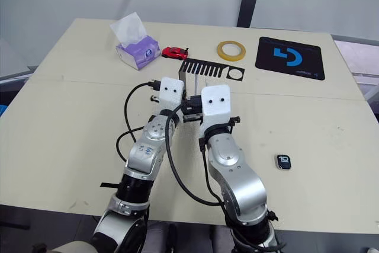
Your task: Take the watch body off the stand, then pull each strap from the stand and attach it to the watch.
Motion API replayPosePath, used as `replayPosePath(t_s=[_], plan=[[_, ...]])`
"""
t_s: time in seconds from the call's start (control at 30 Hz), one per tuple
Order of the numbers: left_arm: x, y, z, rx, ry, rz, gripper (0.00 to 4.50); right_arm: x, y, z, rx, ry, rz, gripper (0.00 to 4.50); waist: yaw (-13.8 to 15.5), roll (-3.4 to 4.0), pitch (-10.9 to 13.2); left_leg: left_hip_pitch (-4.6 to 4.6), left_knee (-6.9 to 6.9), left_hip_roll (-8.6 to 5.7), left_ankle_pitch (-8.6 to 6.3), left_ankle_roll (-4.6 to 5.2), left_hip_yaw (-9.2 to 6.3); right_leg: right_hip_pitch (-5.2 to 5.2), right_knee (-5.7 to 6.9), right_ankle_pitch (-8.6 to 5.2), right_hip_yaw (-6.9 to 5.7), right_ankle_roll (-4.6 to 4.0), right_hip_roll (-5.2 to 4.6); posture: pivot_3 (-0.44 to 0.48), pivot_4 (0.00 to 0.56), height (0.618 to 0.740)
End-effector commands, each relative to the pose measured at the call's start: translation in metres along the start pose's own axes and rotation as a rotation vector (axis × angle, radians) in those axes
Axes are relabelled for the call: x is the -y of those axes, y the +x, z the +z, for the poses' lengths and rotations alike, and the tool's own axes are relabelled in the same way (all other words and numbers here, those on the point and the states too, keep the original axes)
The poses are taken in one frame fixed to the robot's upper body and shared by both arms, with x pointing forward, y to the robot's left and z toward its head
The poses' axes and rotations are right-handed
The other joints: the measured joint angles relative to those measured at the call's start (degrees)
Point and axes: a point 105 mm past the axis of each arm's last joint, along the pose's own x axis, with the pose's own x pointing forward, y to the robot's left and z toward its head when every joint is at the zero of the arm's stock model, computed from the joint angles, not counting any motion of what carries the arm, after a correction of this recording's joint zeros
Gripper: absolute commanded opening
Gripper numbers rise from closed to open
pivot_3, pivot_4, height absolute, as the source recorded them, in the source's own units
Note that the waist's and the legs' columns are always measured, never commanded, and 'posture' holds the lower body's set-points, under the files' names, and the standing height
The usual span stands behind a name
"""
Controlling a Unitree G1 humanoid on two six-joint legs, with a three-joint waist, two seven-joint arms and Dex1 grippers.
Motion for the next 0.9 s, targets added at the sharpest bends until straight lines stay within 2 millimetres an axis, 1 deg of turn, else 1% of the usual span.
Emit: replayPosePath(t_s=[0.03, 0.07, 0.13, 0.17, 0.2, 0.23, 0.3, 0.33, 0.37, 0.4, 0.5, 0.6, 0.67, 0.77, 0.8, 0.83, 0.9], plan=[[0.011, -0.006, 0.006, 0.01, -0.031, -0.085, 0.0, 0.004, -0.01, 0.015, 0.065, -0.008, 0.038, 0.08, -0.07, 0.0, 0.0, 0.0, 0.0, -0.01, 0.0, 0.0, 0.01, 0.0, -0.01, 0.0, 0.01, 0.0, 0.0, 0.0, 0.15, 0.738], [0.011, -0.007, 0.005, 0.007, -0.03, -0.094, 0.0, 0.005, -0.01, 0.015, 0.065, -0.011, 0.042, 0.08, -0.06, 0.0, 0.0, 0.0, 0.0, -0.01, 0.0, 0.0, 0.01, 0.0, -0.01, 0.0, 0.0, 0.0, 0.0, 0.0, 0.15, 0.738], [0.014, -0.013, 0.003, -0.005, -0.058, -0.16, 0.76, 0.009, -0.012, 0.015, 0.069, -0.02, 0.068, 0.0, -0.1, 0.0, 0.0, 0.0, -0.01, 0.0, 0.0, 0.0, 0.0, -0.01, -0.01, 0.0, 0.0, 0.0, 0.01, 0.0, 0.15, 0.738], [0.014, -0.017, 0.004, -0.004, -0.066, -0.181, 0.99, 0.012, -0.013, 0.016, 0.07, -0.025, 0.08, 0.0, -0.13, 0.0, 0.0, 0.0, -0.02, 0.01, -0.01, 0.0, 0.0, -0.01, -0.02, 0.0, 0.0, 0.0, 0.01, 0.0, 0.15, 0.738], [0.012, -0.02, 0.005, -0.004, -0.078, -0.203, 1.53, 0.014, -0.013, 0.016, 0.071, -0.029, 0.095, 0.0, -0.15, 0.0, 0.0, -0.01, -0.02, 0.01, -0.01, 0.01, 0.0, -0.01, -0.03, 0.0, 0.0, 0.0, 0.01, 0.0, 0.15, 0.738], [0.009, -0.023, 0.007, -0.001, -0.097, -0.22, 1.94, 0.015, -0.013, 0.017, 0.071, -0.031, 0.113, 0.0, -0.16, 0.0, 0.0, -0.01, -0.02, 0.02, -0.01, 0.01, 0.0, -0.01, -0.04, 0.0, 0.0, 0.0, 0.01, 0.0, 0.15, 0.738], [-0.002, -0.031, 0.011, 0.011, -0.089, -0.247, 2.91, 0.018, -0.014, 0.018, 0.071, -0.042, 0.157, 0.0, -0.26, 0.01, 0.01, -0.04, -0.02, 0.02, -0.01, 0.0, 0.01, -0.05, -0.04, 0.0, 0.01, 0.0, 0.01, 0.0, 0.15, 0.738], [-0.009, -0.035, 0.011, 0.009, -0.087, -0.259, 3.46, 0.019, -0.014, 0.018, 0.072, -0.048, 0.185, 0.0, -0.35, 0.01, 0.01, -0.04, -0.02, 0.03, -0.01, 0.01, 0.02, -0.07, -0.03, 0.0, 0.04, 0.0, 0.03, 0.0, 0.15, 0.738], [-0.016, -0.039, 0.011, 0.003, -0.079, -0.262, 3.88, 0.02, -0.014, 0.019, 0.072, -0.052, 0.209, 0.0, -0.4, 0.01, 0.01, -0.04, -0.02, 0.03, 0.0, 0.0, 0.03, -0.09, 0.0, 0.0, 0.05, -0.01, 0.04, 0.0, 0.15, 0.738], [-0.023, -0.042, 0.01, -0.006, -0.076, -0.267, 4.4, 0.021, -0.014, 0.019, 0.072, -0.055, 0.231, 0.0, -0.46, 0.01, 0.01, -0.04, -0.03, 0.05, 0.01, -0.02, 0.03, -0.11, 0.04, -0.01, 0.06, -0.03, 0.06, 0.0, 0.15, 0.738], [-0.035, -0.055, 0.009, -0.024, -0.111, -0.346, 4.46, 0.025, -0.014, 0.019, 0.068, -0.048, 0.305, 0.0, -0.41, 0.01, 0.01, 0.01, -0.02, 0.06, 0.04, -0.08, 0.03, -0.14, 0.25, -0.05, 0.05, -0.1, 0.07, 0.0, 0.15, 0.738], [-0.046, -0.078, 0.013, -0.001, -0.118, -0.486, 4.46, 0.025, -0.018, 0.017, 0.053, -0.037, 0.43, 0.0, -0.42, 0.02, 0.02, 0.03, -0.02, 0.05, 0.06, -0.11, 0.02, -0.14, 0.31, -0.05, 0.06, -0.12, 0.06, 0.0, 0.15, 0.738], [-0.047, -0.091, 0.012, -0.01, -0.131, -0.577, 4.46, 0.022, -0.022, 0.017, 0.045, -0.035, 0.511, 0.0, -0.38, 0.02, 0.02, 0.03, -0.02, 0.05, 0.06, -0.11, 0.02, -0.15, 0.31, -0.05, 0.05, -0.13, 0.04, 0.0, 0.15, 0.738], [-0.05, -0.118, 0.014, -0.028, -0.167, -0.794, 4.46, 0.015, -0.031, 0.022, 0.046, 0.016, 0.668, 0.0, -0.36, 0.04, 0.03, 0.03, -0.02, 0.06, 0.06, -0.11, 0.0, -0.15, 0.28, -0.07, 0.04, -0.16, 0.01, 0.0, 0.15, 0.738], [-0.052, -0.127, 0.017, -0.027, -0.174, -0.877, 4.46, 0.013, -0.035, 0.025, 0.051, 0.038, 0.732, 0.0, -0.4, 0.05, 0.04, 0.03, -0.02, 0.08, 0.06, -0.11, 0.0, -0.15, 0.28, -0.08, 0.03, -0.18, 0.01, 0.0, 0.15, 0.738], [-0.053, -0.132, 0.019, -0.026, -0.178, -0.925, 4.46, 0.011, -0.037, 0.027, 0.054, 0.05, 0.771, 0.0, -0.41, 0.05, 0.05, 0.06, -0.03, 0.07, 0.06, -0.11, 0.0, -0.14, 0.3, -0.09, 0.04, -0.2, 0.01, 0.0, 0.15, 0.738], [-0.049, -0.146, 0.029, -0.023, -0.183, -1.092, 4.46, 0.008, -0.042, 0.03, 0.044, 0.069, 0.886, 0.0, -0.39, 0.06, 0.05, 0.06, -0.02, 0.08, 0.06, -0.12, -0.01, -0.13, 0.3, -0.1, 0.02, -0.22, -0.01, 0.0, 0.15, 0.738]])
